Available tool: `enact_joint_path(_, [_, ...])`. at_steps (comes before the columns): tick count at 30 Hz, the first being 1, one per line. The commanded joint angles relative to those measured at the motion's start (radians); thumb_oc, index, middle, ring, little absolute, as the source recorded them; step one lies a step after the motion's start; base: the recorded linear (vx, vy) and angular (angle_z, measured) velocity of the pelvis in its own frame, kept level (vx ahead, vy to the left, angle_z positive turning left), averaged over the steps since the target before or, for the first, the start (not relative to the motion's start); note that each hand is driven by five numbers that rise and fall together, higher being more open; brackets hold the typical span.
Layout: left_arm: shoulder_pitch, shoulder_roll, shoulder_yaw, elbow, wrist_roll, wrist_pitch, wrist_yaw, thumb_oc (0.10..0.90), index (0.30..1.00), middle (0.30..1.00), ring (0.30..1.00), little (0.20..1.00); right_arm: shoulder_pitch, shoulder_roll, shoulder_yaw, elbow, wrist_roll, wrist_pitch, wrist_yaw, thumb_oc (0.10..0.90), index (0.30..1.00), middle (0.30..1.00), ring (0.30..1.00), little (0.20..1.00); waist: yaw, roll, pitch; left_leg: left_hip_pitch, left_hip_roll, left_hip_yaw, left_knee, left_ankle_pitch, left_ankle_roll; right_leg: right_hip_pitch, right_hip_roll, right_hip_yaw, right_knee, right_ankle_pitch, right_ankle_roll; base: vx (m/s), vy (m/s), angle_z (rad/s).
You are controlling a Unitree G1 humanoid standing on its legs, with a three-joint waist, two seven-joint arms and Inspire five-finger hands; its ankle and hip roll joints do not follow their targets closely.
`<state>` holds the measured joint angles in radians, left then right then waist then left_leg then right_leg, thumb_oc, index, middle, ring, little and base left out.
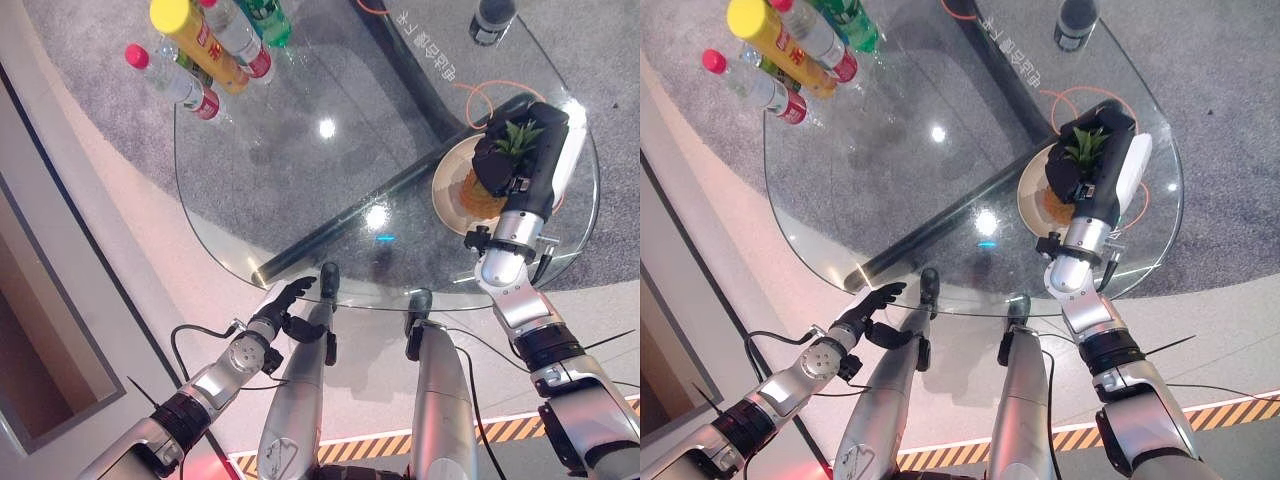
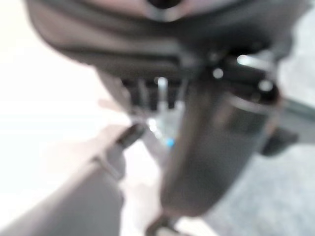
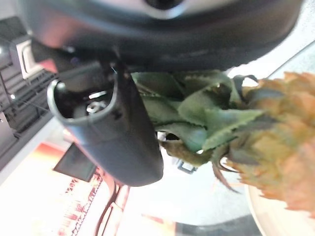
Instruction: Pick up the fruit to the plate
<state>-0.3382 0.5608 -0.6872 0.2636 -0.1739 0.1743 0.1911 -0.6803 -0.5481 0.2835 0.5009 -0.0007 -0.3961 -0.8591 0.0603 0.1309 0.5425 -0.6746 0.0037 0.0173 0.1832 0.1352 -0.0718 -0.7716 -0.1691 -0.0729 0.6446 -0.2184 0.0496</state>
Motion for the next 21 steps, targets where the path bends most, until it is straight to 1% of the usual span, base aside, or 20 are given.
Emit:
enact_joint_path(1, [0.013,-0.007,-0.034,-0.077,-0.021,-0.022,0.023,0.8,0.9,0.9,0.9,0.9,-0.076,-0.051,-0.059,-0.053,-0.044,-0.149,-0.081,0.1,0.3,0.3,0.3,0.2,-0.014,0.009,-0.023,-0.055,-0.064,0.044,0.274,-0.178,0.066,0.038,0.005,-0.097,-0.216,0.232,0.013,0.0,0.0,0.0])
enact_joint_path(7, [-0.002,-0.006,-0.046,-0.084,-0.015,-0.011,0.015,0.8,0.9,0.9,0.9,0.9,-0.06,-0.025,-0.067,-0.008,-0.034,-0.184,-0.095,0.1,0.3,0.3,0.3,0.2,-0.007,0.014,-0.023,-0.081,-0.069,0.034,0.279,-0.175,0.067,0.012,0.003,-0.1,-0.206,0.234,0.014,0.0,-0.028,0.02])
enact_joint_path(10, [-0.01,-0.004,-0.053,-0.081,-0.02,-0.018,0.025,0.8,0.9,0.9,0.9,0.9,-0.06,-0.018,-0.059,0.016,-0.039,-0.189,-0.118,0.1,0.3,0.3,0.3,0.2,-0.007,0.014,-0.023,-0.09,-0.068,0.036,0.281,-0.174,0.068,0.003,0.004,-0.101,-0.204,0.236,0.013,0.0,-0.004,0.01])
enact_joint_path(16, [-0.018,0.0,-0.056,-0.084,-0.019,-0.02,0.024,0.8,0.9,0.9,0.9,0.9,-0.057,-0.004,-0.049,0.047,-0.02,-0.199,-0.1,0.1,0.3,0.3,0.3,0.2,-0.007,0.013,-0.023,-0.093,-0.07,0.032,0.277,-0.169,0.067,0.002,0.01,-0.098,-0.212,0.242,0.012,0.0,0.0,0.0])
enact_joint_path(17, [-0.02,0.003,-0.056,-0.085,-0.021,-0.02,0.025,0.8,0.9,0.9,0.9,0.9,-0.056,-0.003,-0.047,0.049,-0.019,-0.199,-0.096,0.125,0.321,0.321,0.321,0.225,-0.007,0.012,-0.023,-0.093,-0.07,0.032,0.277,-0.169,0.067,0.003,0.01,-0.098,-0.213,0.242,0.012,0.0,0.0,0.0])
enact_joint_path(18, [-0.02,0.004,-0.057,-0.085,-0.022,-0.019,0.026,0.8,0.9,0.9,0.9,0.9,-0.056,-0.003,-0.047,0.049,-0.018,-0.197,-0.093,0.429,0.582,0.582,0.582,0.529,-0.007,0.012,-0.023,-0.093,-0.07,0.032,0.277,-0.169,0.067,0.003,0.01,-0.098,-0.214,0.243,0.012,0.0,0.0,0.0])
enact_joint_path(19, [-0.021,0.004,-0.057,-0.084,-0.024,-0.019,0.029,0.8,0.9,0.9,0.9,0.9,-0.056,-0.002,-0.044,0.05,-0.017,-0.193,-0.092,0.8,0.9,0.9,0.9,0.9,-0.008,0.011,-0.023,-0.094,-0.07,0.032,0.277,-0.168,0.067,0.003,0.011,-0.098,-0.215,0.243,0.012,0.0,0.0,0.0])
enact_joint_path(21, [-0.024,0.005,-0.054,-0.083,-0.027,-0.019,0.03,0.8,0.9,0.9,0.9,0.9,-0.056,0.002,-0.038,0.053,-0.018,-0.185,-0.098,0.8,0.9,0.9,0.9,0.9,-0.007,0.009,-0.023,-0.093,-0.069,0.032,0.276,-0.168,0.067,0.005,0.01,-0.099,-0.216,0.244,0.013,0.0,0.0,0.0])
